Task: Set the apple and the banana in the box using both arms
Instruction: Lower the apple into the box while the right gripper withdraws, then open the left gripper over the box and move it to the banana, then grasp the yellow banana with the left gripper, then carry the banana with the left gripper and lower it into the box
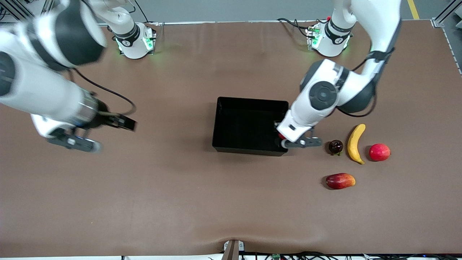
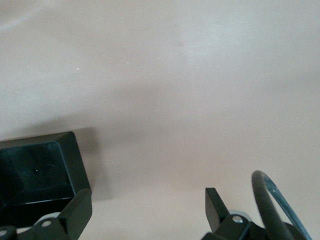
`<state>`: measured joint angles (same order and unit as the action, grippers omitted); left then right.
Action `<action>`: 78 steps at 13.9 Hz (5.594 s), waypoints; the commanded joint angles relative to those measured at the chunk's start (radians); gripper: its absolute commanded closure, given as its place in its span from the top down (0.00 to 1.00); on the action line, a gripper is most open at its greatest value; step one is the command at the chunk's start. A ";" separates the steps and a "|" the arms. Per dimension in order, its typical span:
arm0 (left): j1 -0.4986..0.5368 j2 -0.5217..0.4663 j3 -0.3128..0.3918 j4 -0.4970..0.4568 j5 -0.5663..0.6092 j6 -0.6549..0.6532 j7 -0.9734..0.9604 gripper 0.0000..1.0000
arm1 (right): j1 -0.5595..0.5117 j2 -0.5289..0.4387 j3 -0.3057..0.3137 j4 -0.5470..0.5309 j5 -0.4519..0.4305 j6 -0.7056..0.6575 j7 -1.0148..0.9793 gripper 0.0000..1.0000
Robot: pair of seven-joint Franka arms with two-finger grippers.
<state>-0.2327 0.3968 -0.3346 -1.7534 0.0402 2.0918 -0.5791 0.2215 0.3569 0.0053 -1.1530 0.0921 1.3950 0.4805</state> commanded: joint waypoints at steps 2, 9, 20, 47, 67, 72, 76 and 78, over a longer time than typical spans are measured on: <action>-0.013 -0.042 -0.049 -0.115 -0.008 0.073 -0.015 0.00 | -0.097 -0.125 0.047 -0.048 -0.026 -0.050 -0.029 1.00; -0.042 -0.024 -0.063 -0.284 0.036 0.280 -0.034 0.00 | -0.226 -0.311 0.042 -0.266 -0.034 -0.016 -0.337 1.00; -0.059 0.069 -0.061 -0.298 0.047 0.327 -0.100 0.00 | -0.350 -0.394 0.065 -0.336 -0.035 0.021 -0.577 1.00; 0.615 -0.047 -0.054 -0.257 0.171 0.146 0.942 1.00 | -0.320 -0.415 0.059 -0.326 -0.111 -0.005 -0.574 1.00; 0.678 0.005 -0.069 -0.387 0.343 0.404 0.941 0.00 | -0.278 -0.415 0.024 -0.323 -0.109 -0.011 -0.574 1.00; 0.676 -0.156 -0.177 -0.318 0.212 0.176 0.933 0.00 | -0.287 -0.414 0.025 -0.324 -0.104 -0.010 -0.574 1.00; 0.671 -0.165 -0.341 -0.170 0.139 -0.083 0.681 0.00 | -0.287 -0.414 0.025 -0.324 -0.101 -0.008 -0.574 1.00; 0.650 -0.142 -0.417 -0.134 0.142 -0.093 0.494 0.00 | -0.287 -0.414 0.025 -0.324 -0.100 -0.010 -0.574 1.00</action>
<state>0.4296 0.2268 -0.6984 -1.9295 0.1933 2.0303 0.0466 -0.0726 -0.0463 0.0364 -1.4723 0.0007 1.3906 -0.0890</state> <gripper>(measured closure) 0.639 0.000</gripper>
